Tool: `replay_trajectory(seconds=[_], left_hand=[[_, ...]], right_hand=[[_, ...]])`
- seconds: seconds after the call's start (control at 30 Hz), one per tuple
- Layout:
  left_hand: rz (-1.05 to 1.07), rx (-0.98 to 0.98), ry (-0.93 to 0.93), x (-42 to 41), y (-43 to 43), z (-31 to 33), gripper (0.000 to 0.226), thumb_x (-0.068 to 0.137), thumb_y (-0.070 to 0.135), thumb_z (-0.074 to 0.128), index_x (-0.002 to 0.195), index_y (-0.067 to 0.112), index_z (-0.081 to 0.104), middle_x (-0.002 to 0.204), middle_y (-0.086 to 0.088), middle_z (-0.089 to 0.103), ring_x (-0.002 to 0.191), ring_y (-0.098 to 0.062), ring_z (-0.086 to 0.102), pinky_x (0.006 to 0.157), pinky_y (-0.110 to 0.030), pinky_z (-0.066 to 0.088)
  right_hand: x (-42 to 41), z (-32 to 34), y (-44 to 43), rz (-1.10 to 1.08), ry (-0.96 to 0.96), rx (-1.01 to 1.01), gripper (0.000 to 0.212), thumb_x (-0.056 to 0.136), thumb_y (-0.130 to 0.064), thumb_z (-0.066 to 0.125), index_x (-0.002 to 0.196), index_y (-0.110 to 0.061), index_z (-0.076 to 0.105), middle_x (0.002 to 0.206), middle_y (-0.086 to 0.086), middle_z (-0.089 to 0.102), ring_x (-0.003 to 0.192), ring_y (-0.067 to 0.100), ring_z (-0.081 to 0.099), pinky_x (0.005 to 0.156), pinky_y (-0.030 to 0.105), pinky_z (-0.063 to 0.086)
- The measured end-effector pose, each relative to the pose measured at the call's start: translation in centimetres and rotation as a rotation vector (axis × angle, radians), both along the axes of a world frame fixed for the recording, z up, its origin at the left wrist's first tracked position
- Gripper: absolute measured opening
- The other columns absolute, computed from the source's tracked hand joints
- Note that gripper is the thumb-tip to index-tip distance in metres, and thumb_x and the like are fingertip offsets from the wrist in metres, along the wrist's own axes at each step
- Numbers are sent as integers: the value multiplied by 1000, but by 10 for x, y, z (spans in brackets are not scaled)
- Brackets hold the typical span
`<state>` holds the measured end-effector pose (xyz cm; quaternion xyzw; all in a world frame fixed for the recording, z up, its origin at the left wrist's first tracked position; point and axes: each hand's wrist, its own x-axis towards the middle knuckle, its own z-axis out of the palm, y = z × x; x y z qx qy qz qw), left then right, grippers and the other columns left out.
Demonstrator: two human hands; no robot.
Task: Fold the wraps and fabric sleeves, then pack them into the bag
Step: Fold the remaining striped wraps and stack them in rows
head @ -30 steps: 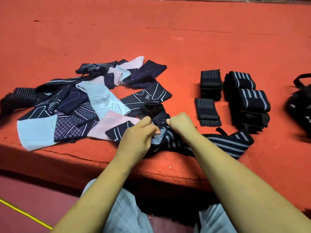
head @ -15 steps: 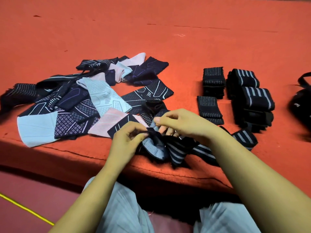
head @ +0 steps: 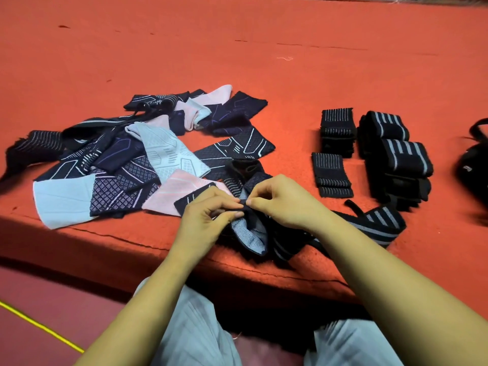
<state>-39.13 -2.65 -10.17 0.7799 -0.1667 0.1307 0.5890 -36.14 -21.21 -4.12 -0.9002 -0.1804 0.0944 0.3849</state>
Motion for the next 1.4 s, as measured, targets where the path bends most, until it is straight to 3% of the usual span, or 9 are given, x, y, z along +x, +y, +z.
replay_trajectory(seconds=[0.3, 0.53, 0.63, 0.77, 0.97, 1.07, 1.23, 1.3, 1.4], left_hand=[[40, 116, -130, 1, -5, 10, 4, 77, 9, 76, 80, 11, 75, 74, 11, 58, 72, -2, 54, 68, -14, 38], [18, 176, -170, 1, -8, 6, 7, 80, 10, 75, 80, 17, 72, 73, 0, 59, 71, -15, 58, 64, -33, 45], [21, 197, -195, 0, -8, 6, 3, 80, 9, 74, 79, 11, 73, 72, -3, 58, 71, -17, 57, 64, -36, 45], [8, 201, -203, 1, -9, 7, 3, 81, 12, 71, 79, 11, 71, 74, -4, 59, 72, -19, 58, 64, -40, 46], [18, 209, -214, 3, -11, 11, 9, 82, 12, 68, 77, 4, 69, 75, -6, 58, 72, -19, 57, 64, -37, 46], [0, 172, -160, 4, -9, 14, 6, 83, 11, 71, 79, 14, 68, 76, 1, 57, 73, -12, 54, 67, -26, 41], [122, 111, 96, 8, 5, 12, 31, 84, 56, 53, 87, 26, 59, 90, 8, 60, 88, -1, 54, 83, -16, 40], [167, 149, 202, 11, 2, 4, 45, 80, 68, 50, 86, 24, 60, 91, 10, 62, 91, -3, 56, 86, -23, 43], [170, 193, 281, 13, -7, -1, 57, 80, 71, 47, 71, 15, 51, 67, 7, 51, 69, -8, 48, 72, -38, 41]], right_hand=[[-7, -14, 5, -336, 177, 394, 23, 87, -12, 66, 69, 1, 66, 52, 1, 41, 53, 14, 34, 51, 29, 25], [-7, -24, 9, -571, 275, 682, 9, 80, 1, 65, 79, 9, 69, 59, 8, 53, 53, 14, 45, 50, 22, 34], [-4, -23, 11, -629, 283, 723, 20, 81, 4, 65, 62, -3, 62, 42, -6, 50, 37, 3, 42, 40, 16, 33], [4, -25, 16, -717, 281, 800, 32, 78, 5, 66, 52, -11, 57, 47, 0, 52, 46, 13, 47, 48, 23, 37], [11, -25, 19, -816, 229, 787, 33, 76, 2, 67, 50, -12, 53, 59, 9, 52, 61, 19, 48, 57, 34, 37], [12, -20, 17, -622, 181, 673, 19, 83, -2, 64, 64, -2, 60, 62, 10, 48, 59, 17, 43, 56, 31, 33], [11, -15, 4, -387, -29, 415, 31, 93, -17, 60, 74, 7, 63, 64, 12, 55, 65, 11, 46, 60, 34, 36], [6, -15, 6, -345, -66, 383, 25, 94, -16, 60, 76, -1, 70, 72, 9, 68, 66, 6, 53, 65, 30, 43], [-2, -15, 11, -310, -67, 376, 20, 93, -12, 61, 78, -5, 73, 76, 2, 72, 67, 3, 57, 68, 24, 46]])
